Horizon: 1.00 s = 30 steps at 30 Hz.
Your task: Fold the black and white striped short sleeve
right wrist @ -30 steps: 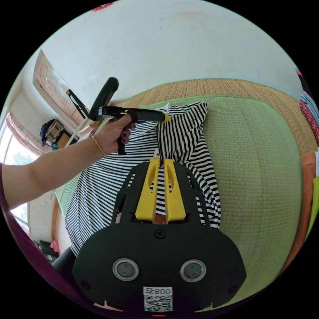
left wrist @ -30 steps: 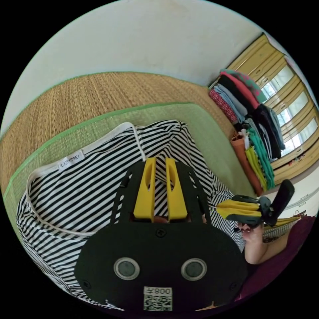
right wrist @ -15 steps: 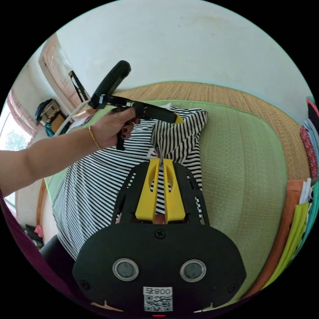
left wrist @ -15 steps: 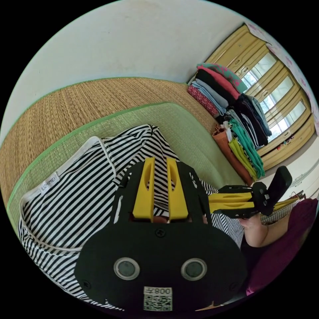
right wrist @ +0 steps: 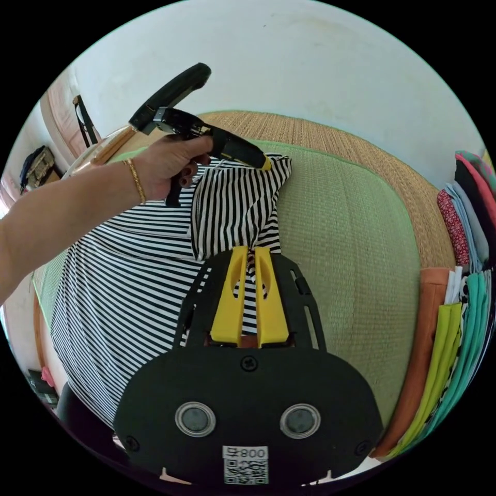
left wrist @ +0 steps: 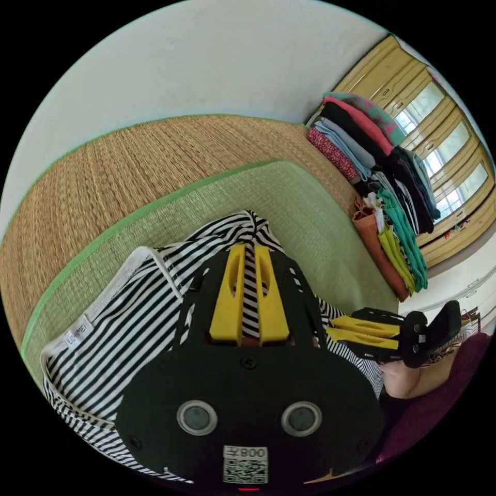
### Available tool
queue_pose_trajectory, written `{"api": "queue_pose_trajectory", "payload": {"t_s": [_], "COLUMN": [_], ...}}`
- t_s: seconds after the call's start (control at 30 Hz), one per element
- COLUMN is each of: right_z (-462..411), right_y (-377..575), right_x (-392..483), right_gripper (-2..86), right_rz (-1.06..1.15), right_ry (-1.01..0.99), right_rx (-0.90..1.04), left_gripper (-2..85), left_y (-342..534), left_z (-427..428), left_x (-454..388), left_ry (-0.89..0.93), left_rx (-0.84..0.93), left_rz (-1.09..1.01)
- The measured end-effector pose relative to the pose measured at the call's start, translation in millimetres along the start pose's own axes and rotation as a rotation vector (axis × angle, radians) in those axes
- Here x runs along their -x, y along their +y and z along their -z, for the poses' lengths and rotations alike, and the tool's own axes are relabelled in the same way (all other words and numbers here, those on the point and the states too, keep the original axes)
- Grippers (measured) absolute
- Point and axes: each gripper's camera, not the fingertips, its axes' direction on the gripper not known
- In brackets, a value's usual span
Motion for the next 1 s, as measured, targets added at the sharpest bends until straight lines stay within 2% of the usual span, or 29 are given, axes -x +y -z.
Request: {"api": "queue_pose_trajectory", "payload": {"t_s": [0.13, 0.3, 0.47, 0.73, 1.0], "right_z": [10.8, 14.4, 0.3, -5.2, -2.3], "right_y": [7.3, 23.8, 34.9, 45.4, 46.3], "right_x": [-28.3, -79.8, -104.1, -120.6, -125.3], "right_gripper": [2.4, 1.9, 1.9, 2.1, 1.9], "right_rz": [-0.066, -0.195, -0.239, -0.221, -0.189], "right_ry": [-0.041, -0.202, -0.211, -0.219, -0.139], "right_rx": [-0.051, -0.108, -0.067, -0.057, -0.046], "left_gripper": [2.0, 2.0, 4.1, 6.4, 6.3], "left_y": [-4.4, -18.8, -20.7, 12.0, 31.9], "left_z": [11.7, 5.6, -23.8, 2.1, -26.3], "left_x": [-15.0, -26.5, -24.1, -25.9, -28.9], "left_ry": [0.010, 0.030, 0.026, 0.066, 0.035], "left_rx": [-0.066, -0.083, -0.010, -0.142, -0.081], "left_rz": [-0.036, -0.049, -0.016, -0.019, -0.001]}}
